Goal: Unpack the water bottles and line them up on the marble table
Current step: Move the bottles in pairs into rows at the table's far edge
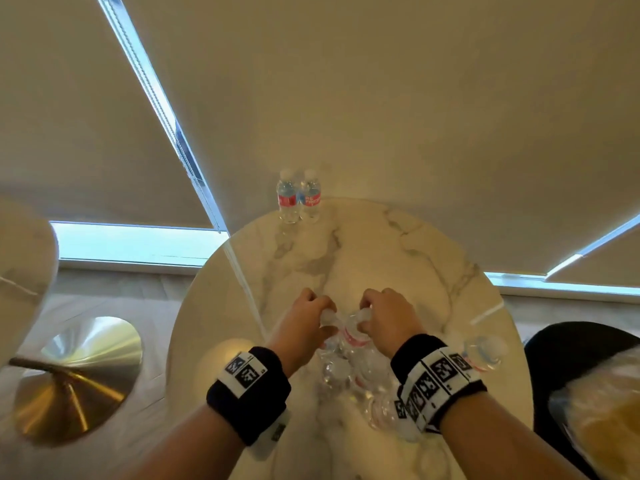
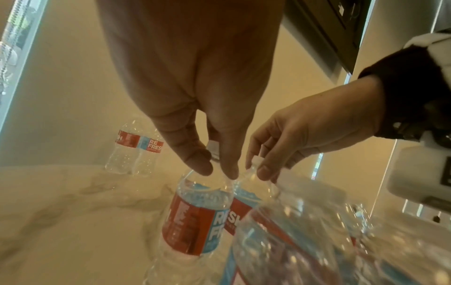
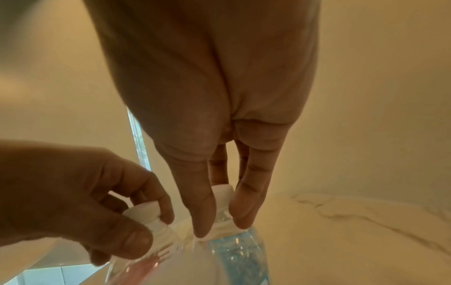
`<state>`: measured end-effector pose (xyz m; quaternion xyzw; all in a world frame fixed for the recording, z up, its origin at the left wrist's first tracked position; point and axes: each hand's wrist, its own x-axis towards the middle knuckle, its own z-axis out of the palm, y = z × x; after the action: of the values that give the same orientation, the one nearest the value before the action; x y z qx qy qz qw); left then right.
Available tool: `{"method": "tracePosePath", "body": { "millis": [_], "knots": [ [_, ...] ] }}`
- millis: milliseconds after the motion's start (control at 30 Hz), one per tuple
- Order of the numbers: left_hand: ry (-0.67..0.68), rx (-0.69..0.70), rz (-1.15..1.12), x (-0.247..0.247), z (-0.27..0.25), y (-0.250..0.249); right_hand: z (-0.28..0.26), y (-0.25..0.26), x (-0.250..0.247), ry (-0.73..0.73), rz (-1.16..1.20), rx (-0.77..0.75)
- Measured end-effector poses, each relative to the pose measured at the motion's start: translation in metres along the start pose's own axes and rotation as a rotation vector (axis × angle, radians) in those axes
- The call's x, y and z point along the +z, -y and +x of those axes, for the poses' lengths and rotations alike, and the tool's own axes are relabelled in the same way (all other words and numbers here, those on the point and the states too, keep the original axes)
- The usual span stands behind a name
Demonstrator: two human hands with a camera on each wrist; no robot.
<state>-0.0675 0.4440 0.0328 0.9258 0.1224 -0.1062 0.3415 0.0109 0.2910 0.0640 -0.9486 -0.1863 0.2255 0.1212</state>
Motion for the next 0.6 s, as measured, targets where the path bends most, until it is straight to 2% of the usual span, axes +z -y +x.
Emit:
{"method": "tracePosePath", "body": {
  "millis": [300, 433, 600],
  "knots": [
    [-0.064, 0.002, -0.072, -0.047, 0.059, -0.013, 0.05, 0.011, -0.077, 0.008, 0.052, 0.037],
    [-0.11, 0.053, 0.038, -0.073, 0.124, -0.025, 0.11, 0.017, -0.107, -0.038, 0.063, 0.035],
    [-0.125, 0.048, 0.076, -0.091, 0.215, -0.033, 0.195, 0.014, -0.124, -0.089, 0.059, 0.032]
  ]
}}
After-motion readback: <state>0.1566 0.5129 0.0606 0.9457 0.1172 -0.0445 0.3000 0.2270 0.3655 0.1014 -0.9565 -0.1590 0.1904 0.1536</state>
